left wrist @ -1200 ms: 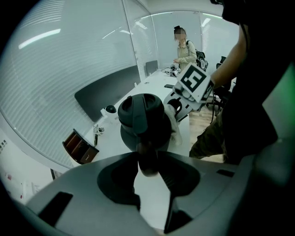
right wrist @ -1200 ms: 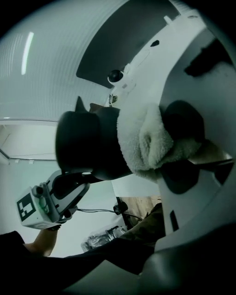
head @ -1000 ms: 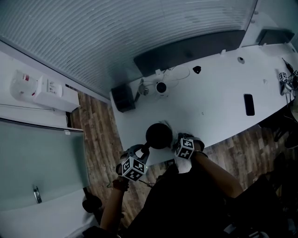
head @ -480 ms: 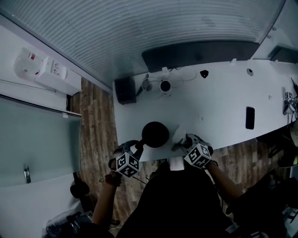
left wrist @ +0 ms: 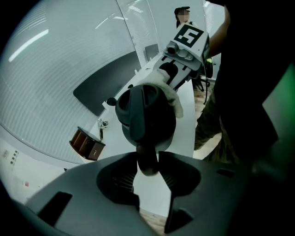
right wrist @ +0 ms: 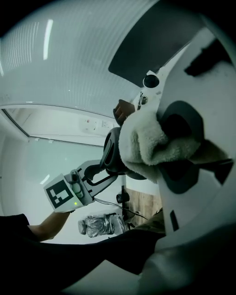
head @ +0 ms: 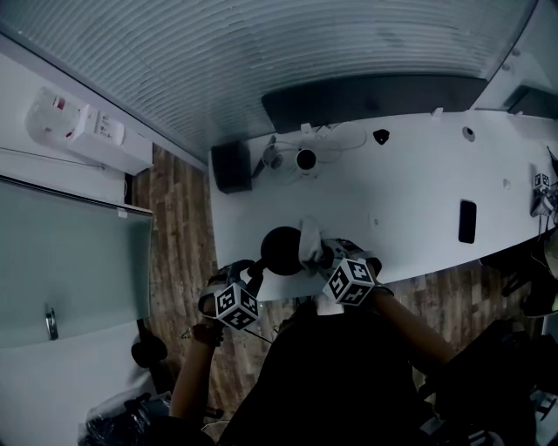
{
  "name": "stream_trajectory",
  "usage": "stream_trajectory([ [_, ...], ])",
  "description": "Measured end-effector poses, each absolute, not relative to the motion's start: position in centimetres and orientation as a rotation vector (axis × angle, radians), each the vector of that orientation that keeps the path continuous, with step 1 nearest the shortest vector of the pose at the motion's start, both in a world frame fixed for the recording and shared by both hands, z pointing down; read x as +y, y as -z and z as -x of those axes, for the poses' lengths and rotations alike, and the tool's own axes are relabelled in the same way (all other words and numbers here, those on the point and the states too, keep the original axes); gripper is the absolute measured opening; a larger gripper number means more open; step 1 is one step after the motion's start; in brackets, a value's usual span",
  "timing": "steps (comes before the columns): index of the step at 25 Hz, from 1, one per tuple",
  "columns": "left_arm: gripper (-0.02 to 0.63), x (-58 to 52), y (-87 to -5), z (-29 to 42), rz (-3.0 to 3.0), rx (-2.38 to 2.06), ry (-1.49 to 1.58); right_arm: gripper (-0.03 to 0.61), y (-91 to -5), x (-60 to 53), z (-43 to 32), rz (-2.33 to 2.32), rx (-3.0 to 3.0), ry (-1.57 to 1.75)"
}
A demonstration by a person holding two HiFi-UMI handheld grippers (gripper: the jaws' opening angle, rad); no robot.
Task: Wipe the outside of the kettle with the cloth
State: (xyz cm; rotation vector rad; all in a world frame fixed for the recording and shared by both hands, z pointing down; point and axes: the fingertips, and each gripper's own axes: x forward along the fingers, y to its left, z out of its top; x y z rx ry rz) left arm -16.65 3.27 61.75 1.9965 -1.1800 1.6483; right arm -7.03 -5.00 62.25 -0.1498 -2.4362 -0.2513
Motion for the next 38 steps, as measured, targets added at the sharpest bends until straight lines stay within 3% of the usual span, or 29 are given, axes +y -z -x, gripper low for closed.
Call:
stream_trajectory([
  [7, 0.146, 3.2, -61.9, 16.5, -2.010, -1.130, -1.651, 0.063, -64.1, -5.3, 6.5, 0.193, -2.362, 0.199],
  [20, 0.147, 2.7, -62.0, 17.2, -2.007, -1.065, -1.738, 0.064, -77.3, -4.4, 6.2, 0.338, -2.085, 0.216],
  [28, 0.147, 1.8, -62.2, 18.3, -2.094, -0.957, -1.772, 0.064, -67.3, -6.7, 3.4, 0.209, -2.345, 0.231],
  [32, 0.147, 1.2, -62.2, 18.5, -2.136, -0.923, -1.785, 0.064, -60.9, -6.7, 6.2, 0.222, -2.483, 0.323],
  [38, 0.141, -0.2, -62.3, 19.6, -2.146, -1.004, -1.777, 0.064, -61.3, -5.8, 9.0, 0.257, -2.397, 0.294],
])
